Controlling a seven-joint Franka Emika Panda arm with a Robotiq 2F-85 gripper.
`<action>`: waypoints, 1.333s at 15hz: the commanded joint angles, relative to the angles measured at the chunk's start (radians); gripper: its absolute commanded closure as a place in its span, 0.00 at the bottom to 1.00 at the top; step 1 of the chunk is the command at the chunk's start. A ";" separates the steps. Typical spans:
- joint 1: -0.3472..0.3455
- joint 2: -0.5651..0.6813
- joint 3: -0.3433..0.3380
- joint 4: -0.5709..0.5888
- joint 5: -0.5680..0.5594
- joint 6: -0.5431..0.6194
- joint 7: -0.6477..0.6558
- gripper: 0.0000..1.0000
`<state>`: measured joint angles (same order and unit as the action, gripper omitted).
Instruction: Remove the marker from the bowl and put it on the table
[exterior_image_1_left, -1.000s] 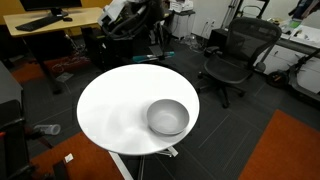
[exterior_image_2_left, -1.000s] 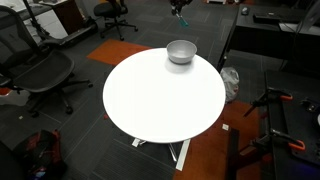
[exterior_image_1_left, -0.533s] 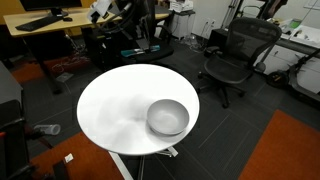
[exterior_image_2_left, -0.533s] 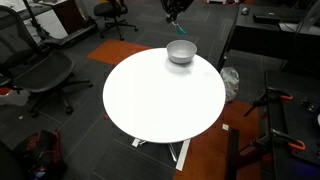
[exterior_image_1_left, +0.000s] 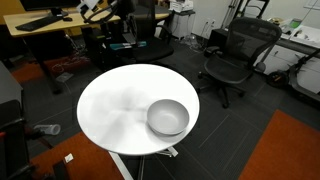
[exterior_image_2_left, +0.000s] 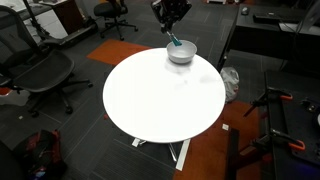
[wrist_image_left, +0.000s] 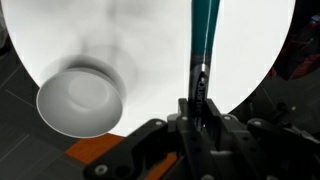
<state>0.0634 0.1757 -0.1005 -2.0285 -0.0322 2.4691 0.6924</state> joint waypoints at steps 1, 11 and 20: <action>0.015 0.015 0.022 0.050 -0.015 -0.075 0.088 0.95; 0.048 0.180 0.036 0.166 -0.006 -0.019 0.182 0.95; 0.101 0.303 0.028 0.213 -0.006 0.051 0.218 0.95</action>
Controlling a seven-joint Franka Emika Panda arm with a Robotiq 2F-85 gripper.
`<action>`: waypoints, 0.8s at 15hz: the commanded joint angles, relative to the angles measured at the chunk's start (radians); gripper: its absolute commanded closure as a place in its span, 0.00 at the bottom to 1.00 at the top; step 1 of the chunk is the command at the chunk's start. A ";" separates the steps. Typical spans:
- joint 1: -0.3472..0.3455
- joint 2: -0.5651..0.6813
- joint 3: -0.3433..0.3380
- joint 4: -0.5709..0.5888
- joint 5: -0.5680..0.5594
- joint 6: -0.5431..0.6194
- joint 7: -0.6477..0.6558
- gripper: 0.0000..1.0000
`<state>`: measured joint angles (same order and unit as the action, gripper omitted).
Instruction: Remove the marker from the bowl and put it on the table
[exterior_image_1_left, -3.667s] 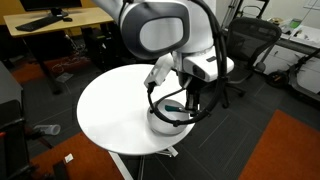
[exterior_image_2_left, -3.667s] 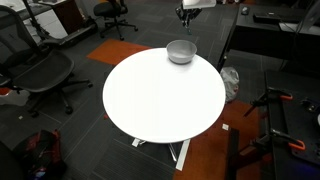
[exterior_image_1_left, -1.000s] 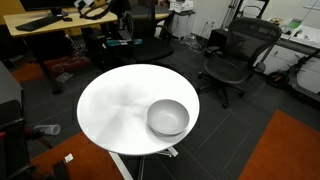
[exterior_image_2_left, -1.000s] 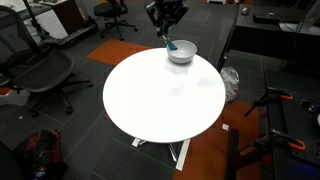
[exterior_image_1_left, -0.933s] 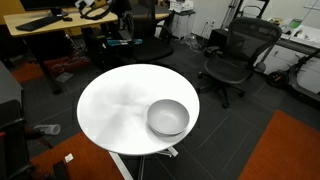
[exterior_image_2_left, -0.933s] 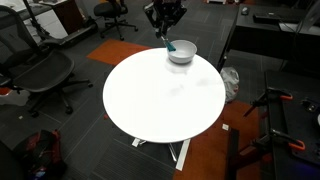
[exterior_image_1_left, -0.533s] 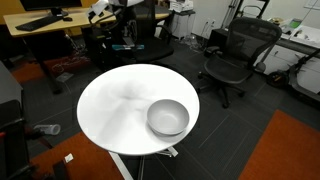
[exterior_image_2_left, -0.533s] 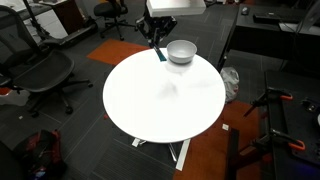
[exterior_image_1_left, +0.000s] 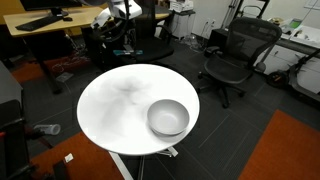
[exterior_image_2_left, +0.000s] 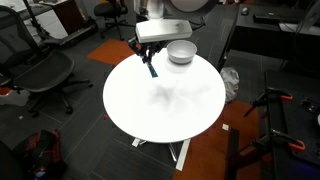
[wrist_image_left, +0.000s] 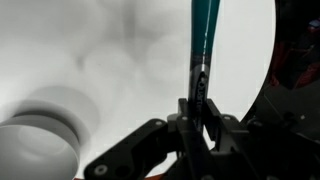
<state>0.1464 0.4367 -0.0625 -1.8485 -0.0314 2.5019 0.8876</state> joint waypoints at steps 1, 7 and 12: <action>0.019 0.054 -0.009 0.038 -0.003 0.018 0.016 0.95; 0.018 0.146 -0.008 0.084 0.009 0.030 -0.010 0.95; 0.024 0.205 0.000 0.120 0.018 0.026 -0.024 0.95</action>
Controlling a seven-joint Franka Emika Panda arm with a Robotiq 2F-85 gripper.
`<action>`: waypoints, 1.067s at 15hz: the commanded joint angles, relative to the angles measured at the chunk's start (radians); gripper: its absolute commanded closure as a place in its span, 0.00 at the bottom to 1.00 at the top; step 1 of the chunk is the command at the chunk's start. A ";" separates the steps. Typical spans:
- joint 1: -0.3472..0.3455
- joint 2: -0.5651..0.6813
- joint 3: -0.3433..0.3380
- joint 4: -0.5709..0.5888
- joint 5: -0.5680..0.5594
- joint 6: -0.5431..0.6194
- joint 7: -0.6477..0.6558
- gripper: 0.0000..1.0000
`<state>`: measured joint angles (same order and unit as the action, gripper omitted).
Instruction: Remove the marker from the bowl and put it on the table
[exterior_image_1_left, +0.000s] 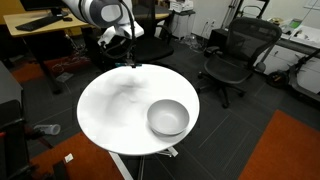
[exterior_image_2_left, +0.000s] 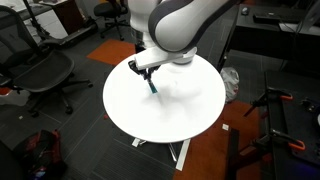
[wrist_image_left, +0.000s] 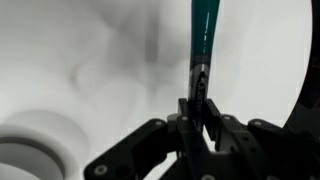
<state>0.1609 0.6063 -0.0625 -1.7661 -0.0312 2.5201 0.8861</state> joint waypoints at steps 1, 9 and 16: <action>0.008 0.047 0.004 0.046 0.023 0.006 -0.029 0.95; 0.014 0.124 0.001 0.094 0.030 -0.008 -0.045 0.95; 0.011 0.187 0.001 0.143 0.035 -0.027 -0.050 0.95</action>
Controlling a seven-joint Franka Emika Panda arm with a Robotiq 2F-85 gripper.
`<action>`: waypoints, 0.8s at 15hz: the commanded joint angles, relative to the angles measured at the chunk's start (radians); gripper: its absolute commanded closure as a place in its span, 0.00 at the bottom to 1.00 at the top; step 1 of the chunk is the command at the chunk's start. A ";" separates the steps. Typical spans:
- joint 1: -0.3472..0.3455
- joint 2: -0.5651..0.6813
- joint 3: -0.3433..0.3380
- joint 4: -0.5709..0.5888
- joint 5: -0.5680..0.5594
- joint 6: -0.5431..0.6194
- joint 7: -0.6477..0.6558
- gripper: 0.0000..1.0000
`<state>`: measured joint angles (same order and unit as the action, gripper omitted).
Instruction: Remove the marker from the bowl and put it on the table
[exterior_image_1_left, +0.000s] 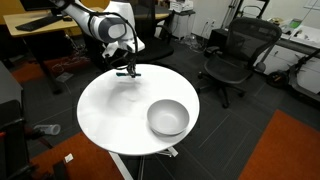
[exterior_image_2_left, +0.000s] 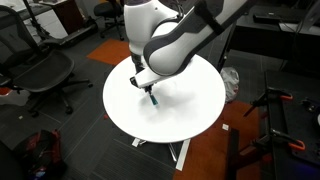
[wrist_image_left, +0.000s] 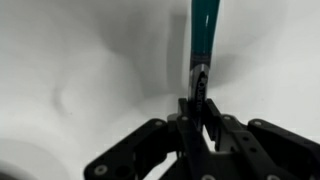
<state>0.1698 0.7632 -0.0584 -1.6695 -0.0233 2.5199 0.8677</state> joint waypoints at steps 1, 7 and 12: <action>0.002 0.038 -0.004 0.053 0.028 -0.029 -0.032 0.95; 0.002 0.071 -0.008 0.085 0.031 -0.052 -0.028 0.56; -0.007 0.055 -0.013 0.091 0.034 -0.079 -0.028 0.27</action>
<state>0.1672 0.8300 -0.0648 -1.6003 -0.0193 2.4854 0.8672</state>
